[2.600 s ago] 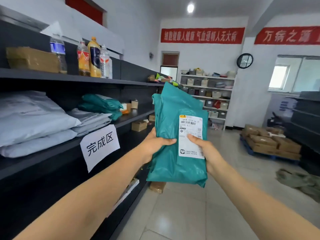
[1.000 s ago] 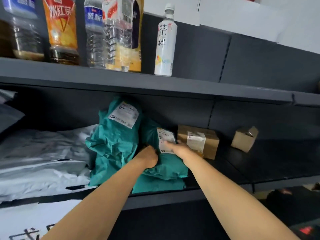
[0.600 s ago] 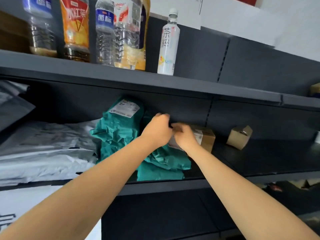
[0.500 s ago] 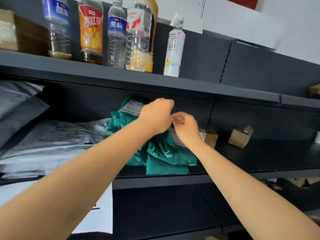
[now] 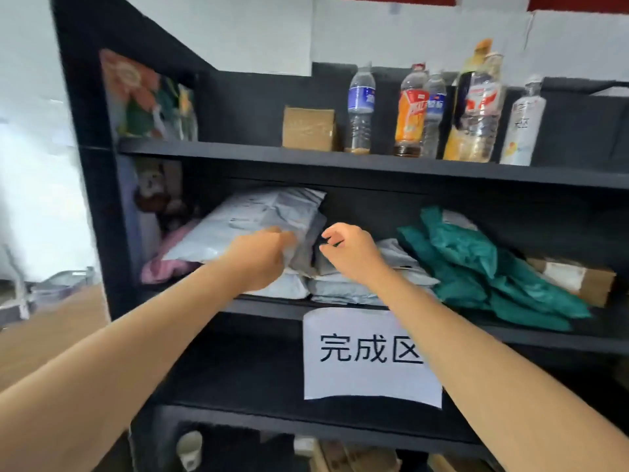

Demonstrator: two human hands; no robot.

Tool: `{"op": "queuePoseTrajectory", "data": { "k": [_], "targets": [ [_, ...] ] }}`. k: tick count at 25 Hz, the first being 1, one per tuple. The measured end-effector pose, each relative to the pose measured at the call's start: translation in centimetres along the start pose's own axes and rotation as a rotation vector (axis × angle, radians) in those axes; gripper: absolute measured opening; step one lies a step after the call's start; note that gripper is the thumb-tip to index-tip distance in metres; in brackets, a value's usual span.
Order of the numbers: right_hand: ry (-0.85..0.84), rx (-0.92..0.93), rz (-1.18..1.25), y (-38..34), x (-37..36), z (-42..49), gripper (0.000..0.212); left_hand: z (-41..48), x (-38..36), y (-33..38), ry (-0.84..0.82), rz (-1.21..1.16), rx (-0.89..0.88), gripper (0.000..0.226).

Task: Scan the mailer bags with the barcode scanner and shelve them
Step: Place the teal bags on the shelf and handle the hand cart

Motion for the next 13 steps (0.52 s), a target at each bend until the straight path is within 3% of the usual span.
{"op": "queuePoseTrajectory", "data": {
  "k": [3, 8, 13],
  "targets": [
    [-0.194, 0.073, -0.026, -9.3, -10.6, -1.0, 0.032, -7.6, 1.1, -10.1, -0.050, 0.040, 0.128, 0.043],
    [-0.442, 0.344, 0.011, -26.1, -23.1, -3.9, 0.039, -22.9, 5.6, -28.5, -0.091, 0.145, 0.465, 0.044],
    [-0.630, 0.597, 0.011, -38.7, -33.8, -7.1, 0.045, -36.9, 9.6, -40.9, -0.150, 0.164, 0.796, 0.047]
  ]
}}
Point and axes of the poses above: each hand's wrist, its own z-axis towards the middle knuckle, its own x-axis out of the back of the hand, y = z × x, the point moved 8 cm from there along z, towards the middle knuckle, and after that the axes turned 3 degrees about -x, right-handed, at the moved point
